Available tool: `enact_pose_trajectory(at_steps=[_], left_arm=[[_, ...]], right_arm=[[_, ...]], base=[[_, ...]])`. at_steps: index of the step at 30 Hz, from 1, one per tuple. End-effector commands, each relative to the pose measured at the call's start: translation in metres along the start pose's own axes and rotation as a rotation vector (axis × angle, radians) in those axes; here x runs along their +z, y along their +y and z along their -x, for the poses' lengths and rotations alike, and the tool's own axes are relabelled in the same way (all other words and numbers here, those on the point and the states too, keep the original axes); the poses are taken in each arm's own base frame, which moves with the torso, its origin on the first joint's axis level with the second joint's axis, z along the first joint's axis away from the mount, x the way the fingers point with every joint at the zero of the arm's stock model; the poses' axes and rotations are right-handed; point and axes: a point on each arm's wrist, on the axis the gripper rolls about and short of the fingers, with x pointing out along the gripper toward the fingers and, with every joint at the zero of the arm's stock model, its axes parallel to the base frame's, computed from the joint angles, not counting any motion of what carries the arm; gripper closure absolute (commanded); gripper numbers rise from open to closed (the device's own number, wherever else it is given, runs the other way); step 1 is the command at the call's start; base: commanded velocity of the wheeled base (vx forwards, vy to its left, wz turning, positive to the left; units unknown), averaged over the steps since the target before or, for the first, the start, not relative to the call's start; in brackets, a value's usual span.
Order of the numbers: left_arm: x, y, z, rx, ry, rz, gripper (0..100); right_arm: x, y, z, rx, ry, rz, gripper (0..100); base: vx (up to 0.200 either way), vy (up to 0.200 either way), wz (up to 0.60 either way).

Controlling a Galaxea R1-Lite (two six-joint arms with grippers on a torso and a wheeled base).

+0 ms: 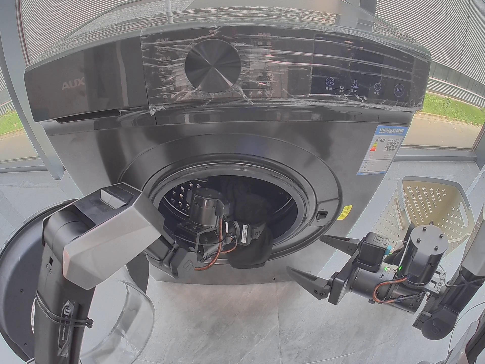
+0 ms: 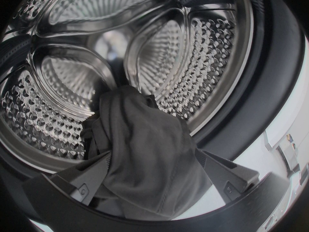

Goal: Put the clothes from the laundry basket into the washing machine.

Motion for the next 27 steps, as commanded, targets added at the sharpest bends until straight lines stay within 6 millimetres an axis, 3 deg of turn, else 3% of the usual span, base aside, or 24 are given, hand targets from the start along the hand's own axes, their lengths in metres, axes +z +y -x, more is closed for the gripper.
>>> enact_pose_trajectory(at_steps=[1,6,7,16,23,24,27], left_arm=[[-0.01,-0.003,0.002,-0.007,0.032,-0.005,0],[-0.026,-0.001,-0.008,-0.003,0.058,-0.008,0],[-0.026,0.0,-0.01,-0.001,0.054,-0.008,100],[-0.03,0.003,-0.017,0.009,0.033,-0.002,100],[0.007,0.016,-0.03,0.076,-0.138,0.018,100],[0.019,0.021,-0.035,0.109,-0.205,0.027,100],[0.029,0.027,-0.041,0.14,-0.265,0.034,100]], right_arm=[[-0.001,0.001,0.0,0.004,0.005,-0.001,0],[-0.001,0.001,-0.001,0.006,0.003,0.001,0],[0.0,0.001,0.0,0.006,0.002,0.001,0],[0.0,0.002,-0.001,0.009,0.0,0.001,0],[0.001,0.004,-0.001,0.016,-0.004,0.001,0],[0.001,0.004,-0.001,0.016,-0.007,0.002,0],[0.001,0.004,-0.001,0.016,-0.007,0.002,0]], base=[[0.0,0.0,0.0],[0.0,0.0,0.0],[0.0,0.0,0.0],[0.0,0.0,0.0],[0.0,0.0,0.0],[0.0,0.0,0.0],[0.0,0.0,0.0]])
